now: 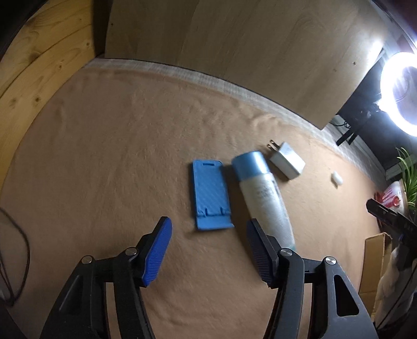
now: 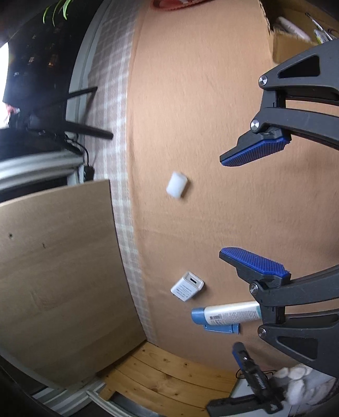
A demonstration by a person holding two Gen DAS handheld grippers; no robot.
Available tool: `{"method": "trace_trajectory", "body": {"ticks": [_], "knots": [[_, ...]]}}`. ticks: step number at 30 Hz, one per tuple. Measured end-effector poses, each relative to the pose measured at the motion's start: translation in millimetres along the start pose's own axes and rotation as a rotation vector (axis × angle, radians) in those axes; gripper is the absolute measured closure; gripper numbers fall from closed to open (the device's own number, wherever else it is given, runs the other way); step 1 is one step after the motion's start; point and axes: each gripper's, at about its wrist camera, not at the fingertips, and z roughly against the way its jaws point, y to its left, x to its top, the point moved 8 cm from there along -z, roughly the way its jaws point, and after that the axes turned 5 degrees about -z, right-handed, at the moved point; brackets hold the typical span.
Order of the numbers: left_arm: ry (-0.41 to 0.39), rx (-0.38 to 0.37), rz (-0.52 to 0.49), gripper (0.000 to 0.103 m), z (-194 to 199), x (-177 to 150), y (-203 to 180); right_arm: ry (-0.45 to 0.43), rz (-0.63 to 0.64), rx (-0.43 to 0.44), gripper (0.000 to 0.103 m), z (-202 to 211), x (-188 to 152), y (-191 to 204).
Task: Organize objects
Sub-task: 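Move both tools back over the phone stand and eraser, then grasp the blue phone stand with the left tool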
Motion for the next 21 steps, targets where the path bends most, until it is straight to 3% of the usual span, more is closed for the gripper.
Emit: {"method": "trace_trajectory", "body": {"ticks": [7,21], "knots": [[0.023,0.01,-0.024,0.041,-22,17,4,0.025,0.002,0.011,0.042,0,-22,11],[0.066,0.134,-0.146,0.041,-48,24,-13,0.02,-0.038,0.0,0.042,16,-37,-15]]}}
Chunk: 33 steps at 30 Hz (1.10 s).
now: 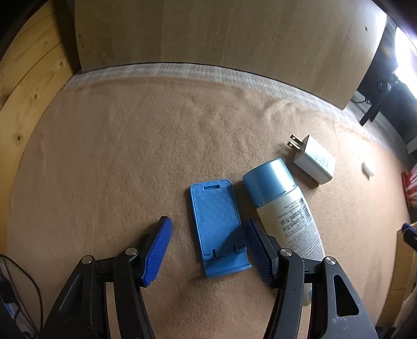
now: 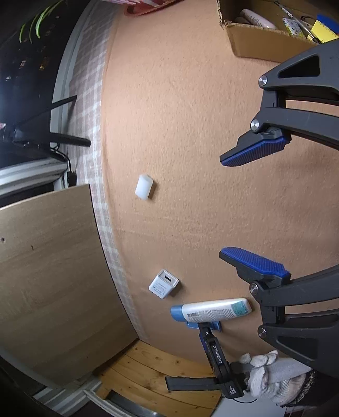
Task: Organize objects
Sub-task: 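Grasp the blue phone stand with the left tool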
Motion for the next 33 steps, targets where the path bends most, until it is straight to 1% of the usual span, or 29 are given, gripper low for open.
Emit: {"method": "trace_trajectory", "body": {"ticks": [3,5,7,9,12,14,15,16,18,19,21,24,26,29,33], "knots": [[-0.006,0.047,-0.05,0.043,-1,-2,-6,0.0,-0.002,-0.006,0.042,0,1,-4],[-0.025,0.063,-0.076,0.045,0,-5,-7,0.0,-0.006,-0.008,0.042,1,1,-5],[-0.038,0.059,-0.068,0.049,2,-7,-6,0.0,-0.008,-0.008,0.042,1,0,-7],[-0.03,0.06,-0.052,0.051,4,-8,-5,0.005,-0.006,-0.01,0.042,0,-1,-6],[-0.026,0.064,-0.042,0.051,7,-13,-6,0.008,-0.005,-0.005,0.042,-1,-1,-5],[-0.026,0.066,-0.029,0.049,7,-13,-7,0.007,-0.001,-0.006,0.042,-1,-1,-4],[-0.027,0.075,-0.039,0.049,6,-13,-9,0.007,0.003,-0.008,0.042,-1,0,-3],[-0.031,0.081,-0.052,0.051,7,-12,-11,0.006,0.007,-0.011,0.042,-2,0,-2],[-0.038,0.075,-0.059,0.062,8,-12,-14,0.002,0.015,-0.017,0.042,-2,1,-2],[-0.04,0.074,-0.055,0.064,9,-13,-13,0.001,0.017,-0.02,0.042,-2,2,-2],[-0.041,0.063,-0.048,0.064,10,-14,-12,0.0,0.024,-0.029,0.042,-3,5,-4],[-0.05,0.055,-0.044,0.064,19,-26,-17,-0.006,0.045,-0.038,0.042,-5,12,-4],[-0.055,0.057,-0.066,0.064,22,-35,-18,-0.008,0.055,-0.043,0.042,-6,18,-4],[-0.053,0.037,-0.065,0.064,29,-51,-20,-0.005,0.059,-0.046,0.042,-12,32,-7],[-0.053,0.006,-0.056,0.064,37,-77,-22,-0.011,0.073,-0.089,0.042,-26,54,-11]]}}
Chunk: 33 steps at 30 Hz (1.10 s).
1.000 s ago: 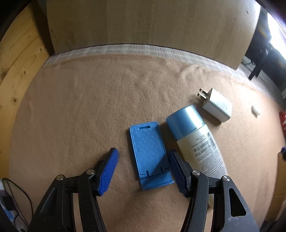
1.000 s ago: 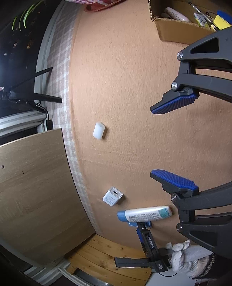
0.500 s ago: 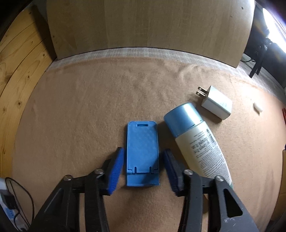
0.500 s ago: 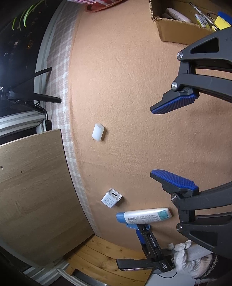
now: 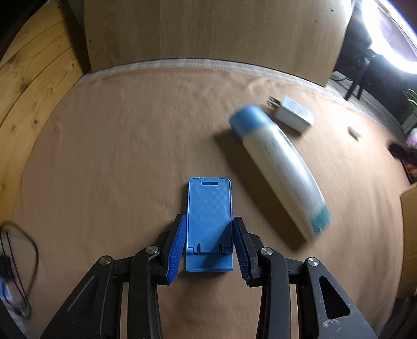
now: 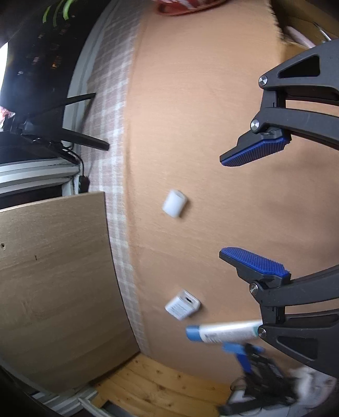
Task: Organize objects
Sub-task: 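Grasp the blue phone stand with the left tool, then grasp the white eraser with the right tool while the left tool holds the stand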
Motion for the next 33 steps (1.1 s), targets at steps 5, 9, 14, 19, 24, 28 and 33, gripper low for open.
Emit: {"method": "trace_trajectory", "body": {"ticks": [5,9,14,19,24,28,33], "knots": [[0.009,-0.046,0.014,0.064,17,-34,-14,0.031,-0.004,-0.01,0.042,-29,22,1],[0.017,-0.065,0.019,0.064,22,-47,-17,0.039,-0.01,-0.044,0.043,-51,37,0],[0.018,-0.076,0.03,0.064,26,-52,-17,0.057,0.026,-0.117,0.048,-72,44,5],[0.016,-0.076,0.032,0.064,25,-51,-16,0.063,0.048,-0.157,0.069,-78,46,6],[0.016,-0.088,0.033,0.064,25,-50,-21,0.066,0.08,-0.147,0.081,-73,41,10],[0.015,-0.101,0.009,0.064,21,-46,-29,0.061,0.106,-0.115,0.085,-62,29,12],[0.021,-0.134,0.006,0.064,18,-43,-41,0.068,0.133,-0.077,0.091,-46,3,9]]}}
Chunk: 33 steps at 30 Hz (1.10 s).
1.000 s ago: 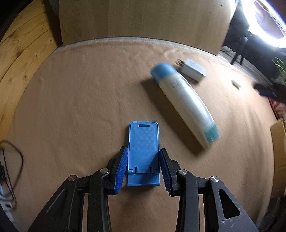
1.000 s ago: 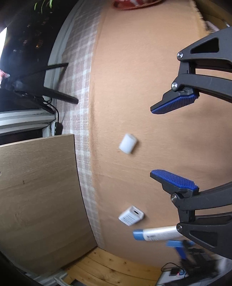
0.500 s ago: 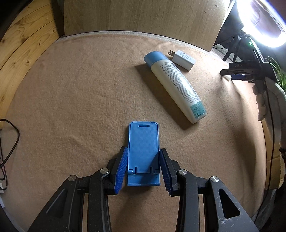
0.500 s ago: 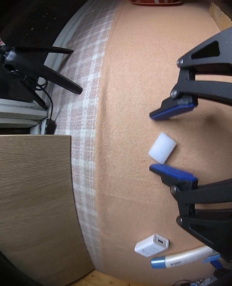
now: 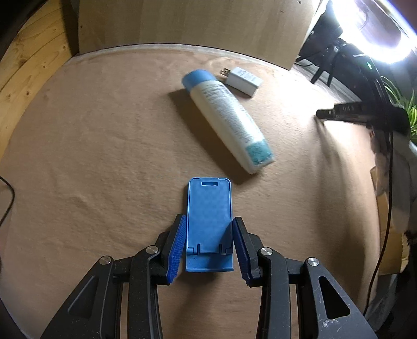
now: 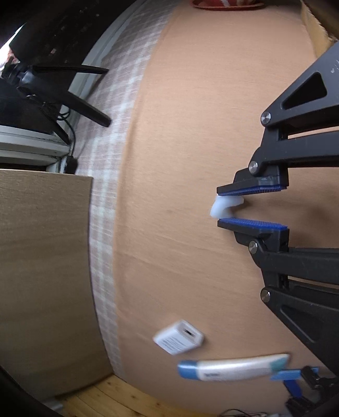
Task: Organize objects
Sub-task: 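Grasp the white eraser with the right tool while the left tool holds the stand, then carry the phone stand and eraser into the box and open both tools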
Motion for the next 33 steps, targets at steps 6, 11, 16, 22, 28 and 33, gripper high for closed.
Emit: {"method": "trace_trajectory", "body": {"ticks": [6,11,16,22,28,33], "knots": [[0.005,-0.037,-0.015,0.064,-2,-2,-22,-0.012,-0.03,0.056,0.097,20,-34,4],[0.005,-0.059,-0.023,0.064,-3,-4,-38,-0.05,-0.042,0.083,0.097,46,-67,13],[0.011,-0.091,-0.023,0.064,-3,-6,-50,-0.08,-0.093,0.158,0.097,80,-96,17],[0.006,-0.122,-0.058,0.064,0,-7,-74,-0.123,-0.105,0.177,0.097,114,-130,16],[-0.013,-0.161,-0.116,0.064,8,0,-109,-0.166,-0.13,0.157,0.097,151,-157,-5],[-0.04,-0.208,-0.19,0.064,18,11,-151,-0.207,-0.176,0.107,0.097,181,-175,-38]]}}
